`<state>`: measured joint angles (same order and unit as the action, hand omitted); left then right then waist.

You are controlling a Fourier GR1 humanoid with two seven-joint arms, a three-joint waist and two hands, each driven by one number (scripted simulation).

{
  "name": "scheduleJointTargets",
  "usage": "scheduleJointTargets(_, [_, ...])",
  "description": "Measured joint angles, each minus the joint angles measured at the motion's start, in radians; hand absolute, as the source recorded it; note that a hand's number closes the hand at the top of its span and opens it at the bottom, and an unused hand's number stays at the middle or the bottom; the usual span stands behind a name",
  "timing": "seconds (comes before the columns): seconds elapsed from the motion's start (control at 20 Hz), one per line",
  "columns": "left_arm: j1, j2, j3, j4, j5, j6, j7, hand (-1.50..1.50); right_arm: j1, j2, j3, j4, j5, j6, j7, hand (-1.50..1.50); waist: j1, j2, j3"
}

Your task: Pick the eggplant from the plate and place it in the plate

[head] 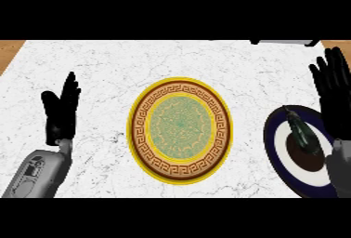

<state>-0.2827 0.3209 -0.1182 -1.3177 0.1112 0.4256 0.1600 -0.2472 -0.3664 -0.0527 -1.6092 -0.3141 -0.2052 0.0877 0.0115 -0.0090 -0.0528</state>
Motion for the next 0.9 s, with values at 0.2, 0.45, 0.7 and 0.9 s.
scheduleJointTargets(0.2, [-0.020, 0.015, -0.013, -0.058, 0.015, -0.063, -0.037, 0.00, -0.067, 0.029, 0.012, -0.002, -0.132, 0.126, 0.013, 1.50, 0.016, 0.005, 0.035])
scheduleJointTargets(0.45, [-0.074, 0.047, -0.047, -0.134, 0.022, -0.158, -0.080, 0.00, -0.096, -0.083, 0.115, 0.023, -0.081, 0.319, 0.041, 1.50, 0.032, 0.010, 0.045])
scheduleJointTargets(0.7, [-0.056, 0.091, -0.027, -0.199, 0.069, -0.243, -0.083, 0.00, -0.052, -0.027, 0.098, 0.175, -0.156, 0.378, 0.016, -1.50, 0.017, 0.012, 0.052])
scheduleJointTargets(0.9, [-0.026, 0.115, -0.005, -0.222, 0.088, -0.283, -0.094, 0.00, -0.008, 0.025, 0.017, 0.252, -0.258, 0.411, -0.050, -1.50, 0.004, 0.011, 0.054])
